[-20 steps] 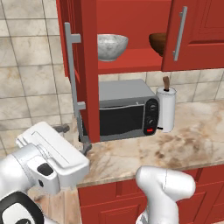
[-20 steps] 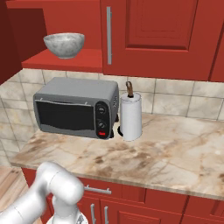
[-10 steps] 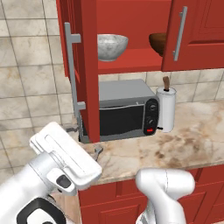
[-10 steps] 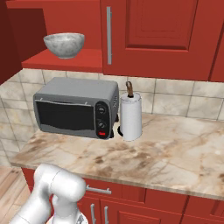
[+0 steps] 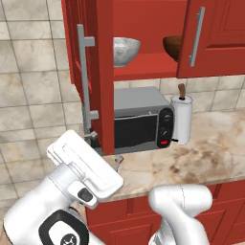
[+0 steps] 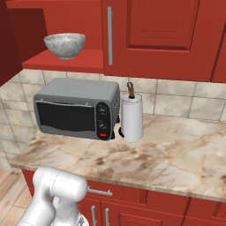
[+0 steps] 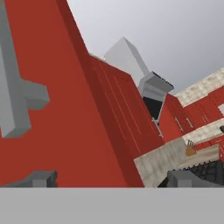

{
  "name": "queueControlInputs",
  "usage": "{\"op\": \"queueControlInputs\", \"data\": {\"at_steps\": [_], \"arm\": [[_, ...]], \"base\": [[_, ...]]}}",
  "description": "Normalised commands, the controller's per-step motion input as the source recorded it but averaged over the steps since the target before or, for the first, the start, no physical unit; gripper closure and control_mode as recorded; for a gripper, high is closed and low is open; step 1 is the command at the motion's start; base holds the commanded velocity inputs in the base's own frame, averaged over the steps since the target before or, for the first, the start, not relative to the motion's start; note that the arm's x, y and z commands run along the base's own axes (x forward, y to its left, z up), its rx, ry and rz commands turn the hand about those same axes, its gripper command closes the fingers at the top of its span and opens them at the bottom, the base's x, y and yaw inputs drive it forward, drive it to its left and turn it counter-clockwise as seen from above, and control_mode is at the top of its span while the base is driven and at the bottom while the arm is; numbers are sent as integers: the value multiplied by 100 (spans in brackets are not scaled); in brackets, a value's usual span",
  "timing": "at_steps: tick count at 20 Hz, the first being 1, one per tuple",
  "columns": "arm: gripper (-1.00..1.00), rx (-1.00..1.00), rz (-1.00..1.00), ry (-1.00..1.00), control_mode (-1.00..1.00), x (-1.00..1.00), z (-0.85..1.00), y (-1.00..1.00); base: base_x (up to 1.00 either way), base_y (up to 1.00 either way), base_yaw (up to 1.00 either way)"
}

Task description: Open the cabinet. Pick the bowls from the counter and place them in the cabinet. Then close the cabinet.

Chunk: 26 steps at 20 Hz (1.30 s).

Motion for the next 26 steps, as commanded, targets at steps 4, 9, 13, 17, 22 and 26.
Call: {"op": "queueControlInputs", "data": {"at_steps": [4,9,13,17,22,26], "arm": [[-100,0,-5,0,-100,49,10,-11],[-100,2,-5,0,-100,11,18,-74],[-100,4,-2,0,-100,0,11,-83],[-100,3,-2,-1,-100,0,15,-86],[-100,0,0,-2,-100,1,17,-62],[-100,0,0,0,-100,6,7,-45]], "base": [[0,0,0],[0,0,0],[0,0,0],[0,0,0],[0,0,0],[0,0,0]]}}
